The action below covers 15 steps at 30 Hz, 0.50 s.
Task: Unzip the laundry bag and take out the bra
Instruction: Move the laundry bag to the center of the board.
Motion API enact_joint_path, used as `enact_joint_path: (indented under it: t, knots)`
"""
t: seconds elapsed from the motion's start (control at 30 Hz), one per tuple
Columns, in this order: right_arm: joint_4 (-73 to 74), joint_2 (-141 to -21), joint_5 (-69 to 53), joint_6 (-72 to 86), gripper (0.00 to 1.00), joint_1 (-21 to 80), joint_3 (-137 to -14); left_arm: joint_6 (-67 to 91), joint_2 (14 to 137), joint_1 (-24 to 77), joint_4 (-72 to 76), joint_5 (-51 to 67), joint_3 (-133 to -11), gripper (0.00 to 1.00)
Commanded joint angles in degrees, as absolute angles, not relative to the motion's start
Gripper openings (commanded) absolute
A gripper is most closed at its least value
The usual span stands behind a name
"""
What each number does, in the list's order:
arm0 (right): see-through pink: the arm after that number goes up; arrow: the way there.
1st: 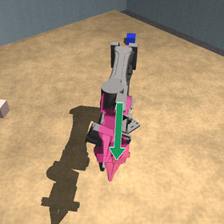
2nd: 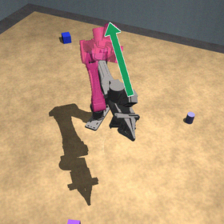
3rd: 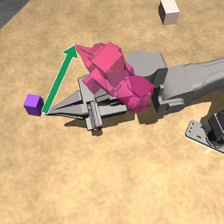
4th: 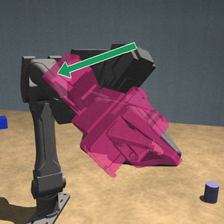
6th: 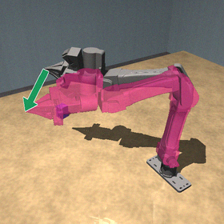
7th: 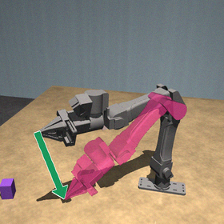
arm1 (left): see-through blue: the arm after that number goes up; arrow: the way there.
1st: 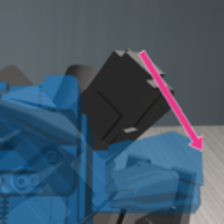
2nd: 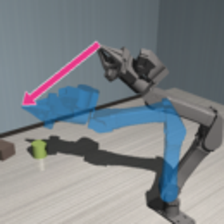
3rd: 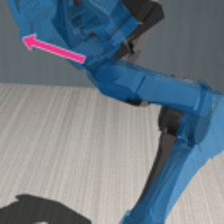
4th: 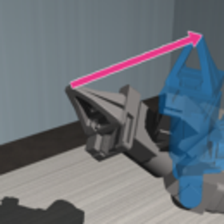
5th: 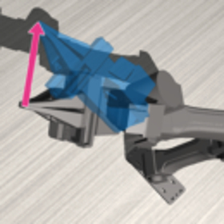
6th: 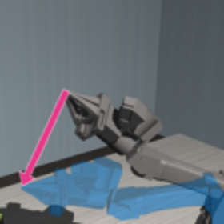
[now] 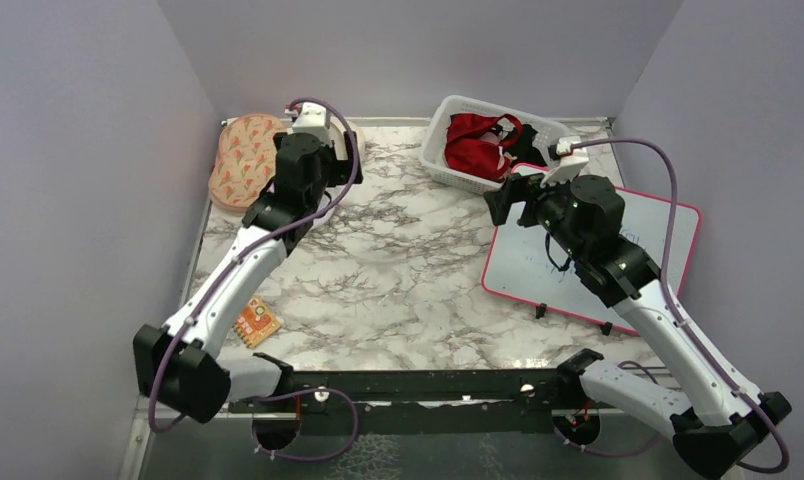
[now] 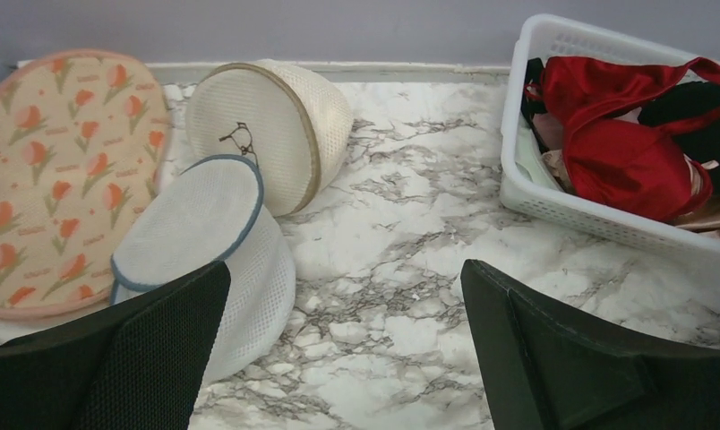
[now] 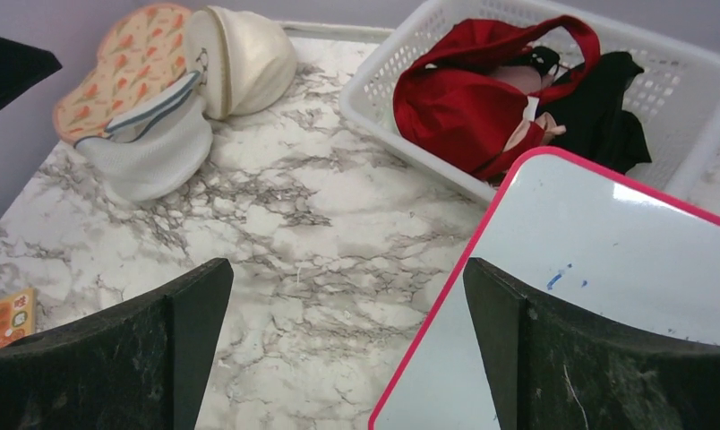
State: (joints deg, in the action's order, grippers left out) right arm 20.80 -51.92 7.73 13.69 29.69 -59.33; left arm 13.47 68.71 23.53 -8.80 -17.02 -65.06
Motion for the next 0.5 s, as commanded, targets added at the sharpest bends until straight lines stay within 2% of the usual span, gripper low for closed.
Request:
enact_joint_path:
  t: [0.0,0.2,0.47]
  knots:
    - [24.2,-54.6,10.3,18.0,1.00,30.5,-60.5,17.3,77.9,21.3,-10.6,-8.9,-71.8,0.99]
    - [27.5,-58.7,5.8,21.9,1.00,30.9,-60.0,20.6,94.0,19.8,-14.1,-4.7,-83.6,0.99]
    - [33.3,-63.7,-4.4,21.0,1.00,31.1,-62.4,19.2,118.3,18.3,-23.4,-11.4,-107.6,0.99]
